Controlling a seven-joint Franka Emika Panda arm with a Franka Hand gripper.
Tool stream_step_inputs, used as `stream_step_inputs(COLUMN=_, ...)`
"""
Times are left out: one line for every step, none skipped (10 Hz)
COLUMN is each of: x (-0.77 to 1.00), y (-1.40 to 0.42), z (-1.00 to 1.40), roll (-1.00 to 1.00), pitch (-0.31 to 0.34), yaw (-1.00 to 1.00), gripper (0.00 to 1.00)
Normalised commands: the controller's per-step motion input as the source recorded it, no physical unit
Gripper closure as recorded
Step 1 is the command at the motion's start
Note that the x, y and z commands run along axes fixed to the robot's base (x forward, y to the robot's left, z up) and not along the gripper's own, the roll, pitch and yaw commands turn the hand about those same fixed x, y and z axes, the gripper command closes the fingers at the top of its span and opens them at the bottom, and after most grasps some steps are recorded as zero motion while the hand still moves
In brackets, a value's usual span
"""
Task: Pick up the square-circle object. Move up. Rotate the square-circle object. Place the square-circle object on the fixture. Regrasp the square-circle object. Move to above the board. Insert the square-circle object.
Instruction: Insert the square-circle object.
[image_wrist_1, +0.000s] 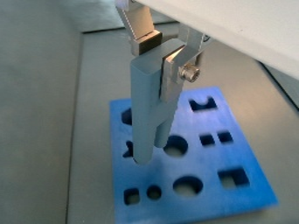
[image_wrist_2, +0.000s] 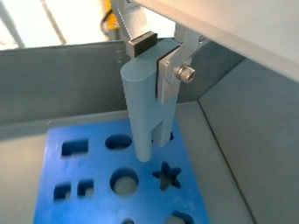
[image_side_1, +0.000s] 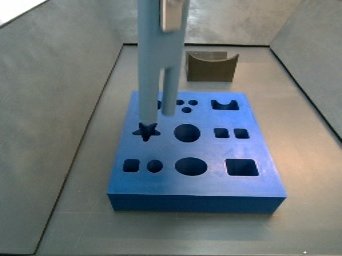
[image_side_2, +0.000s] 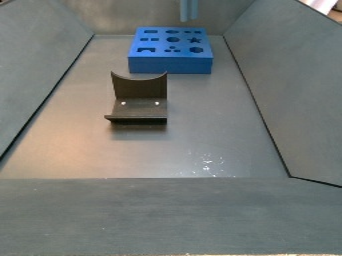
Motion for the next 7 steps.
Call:
stream_step_inputs(x=0.0, y=-0.56, z=-0.08, roll=0.05, pitch=0.026, yaw=-0.67, gripper=1.0)
stream_step_inputs(x=0.0, y=-0.48, z=-0.12, roll=0.04, pitch=0.01, yaw=-0.75, gripper=1.0)
stream_step_inputs(x=0.0, y=-0.4, z=-0.18, roll=0.02, pitch=0.0, yaw=-0.81, gripper=1.0)
stream_step_inputs(x=0.0, y=-0.36, z=-0.26, roll=0.0, pitch=0.0, yaw=-0.85, gripper=1.0)
stream_step_inputs(x=0.0, y=-0.09, z=-0.28, roll=0.0, pitch=0.0, yaw=-1.0, gripper=1.0)
stream_step_inputs(x=0.0, y=0.0, z=-0.28, roll=0.0, pitch=0.0, yaw=-1.0, gripper=1.0)
stream_step_inputs(x=0.0, y=0.0, z=-0.29, roll=0.01, pitch=0.0, yaw=-1.0, gripper=1.0)
